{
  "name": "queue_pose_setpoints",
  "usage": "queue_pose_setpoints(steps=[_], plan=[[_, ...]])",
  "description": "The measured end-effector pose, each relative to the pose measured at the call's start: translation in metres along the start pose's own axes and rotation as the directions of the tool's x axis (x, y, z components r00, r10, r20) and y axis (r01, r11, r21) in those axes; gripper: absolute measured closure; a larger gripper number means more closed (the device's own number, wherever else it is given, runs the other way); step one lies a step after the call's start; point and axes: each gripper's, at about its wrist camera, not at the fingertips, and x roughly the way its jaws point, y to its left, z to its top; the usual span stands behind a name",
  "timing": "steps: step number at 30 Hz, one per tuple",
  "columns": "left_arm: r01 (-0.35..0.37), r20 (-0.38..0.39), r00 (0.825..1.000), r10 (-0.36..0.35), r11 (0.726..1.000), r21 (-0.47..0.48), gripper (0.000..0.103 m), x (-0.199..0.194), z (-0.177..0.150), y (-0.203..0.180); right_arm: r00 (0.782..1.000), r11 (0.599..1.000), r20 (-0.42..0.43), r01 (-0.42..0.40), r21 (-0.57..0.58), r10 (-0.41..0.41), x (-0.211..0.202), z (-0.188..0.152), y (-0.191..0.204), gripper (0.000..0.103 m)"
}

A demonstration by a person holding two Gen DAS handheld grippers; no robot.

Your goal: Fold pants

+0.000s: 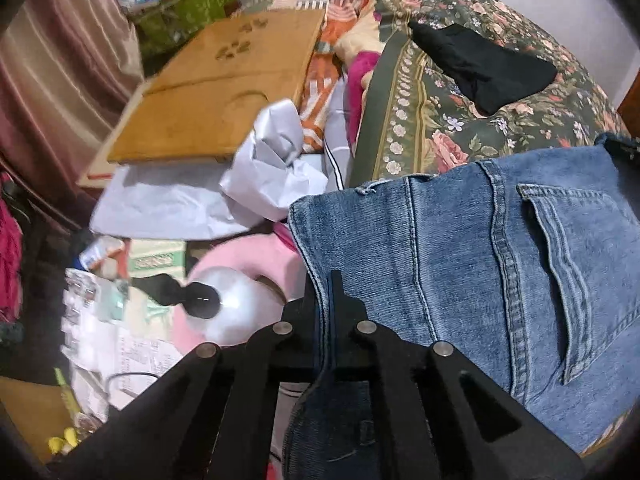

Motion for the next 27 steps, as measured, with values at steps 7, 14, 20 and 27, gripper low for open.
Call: queue_pose_setpoints(steps=[7, 14, 20, 27], plan=[[0.099, 0.025, 0.995, -0.097, 0.988, -0.122, 0.044, -0.034, -0.015, 0.026, 0.998, 0.995, -0.04, -0.049, 0.088, 0.053, -0.026, -0.002, -0.011, 0.086], [0.103, -0.01, 0.994, -0.105, 0.987, -0.121, 0.043, -0.031, -0.053, 0.021, 0.993, 0.986, -0.016, -0.116, 0.123, 0.118, -0.067, -0.038, -0.002, 0.062], [0.035, 0.012, 0.999, -0.034, 0.993, -0.11, 0.038, -0.023, -0.069, 0.018, 0.983, 0.977, -0.09, -0.144, 0.16, 0.16, -0.053, -0.096, 0.017, 0.059], [-0.041, -0.011, 0.999, 0.04, 0.994, -0.106, 0.038, -0.022, -0.075, 0.024, 0.984, 0.964, -0.063, -0.152, 0.217, 0.169, -0.08, -0.129, 0.011, 0.059]])
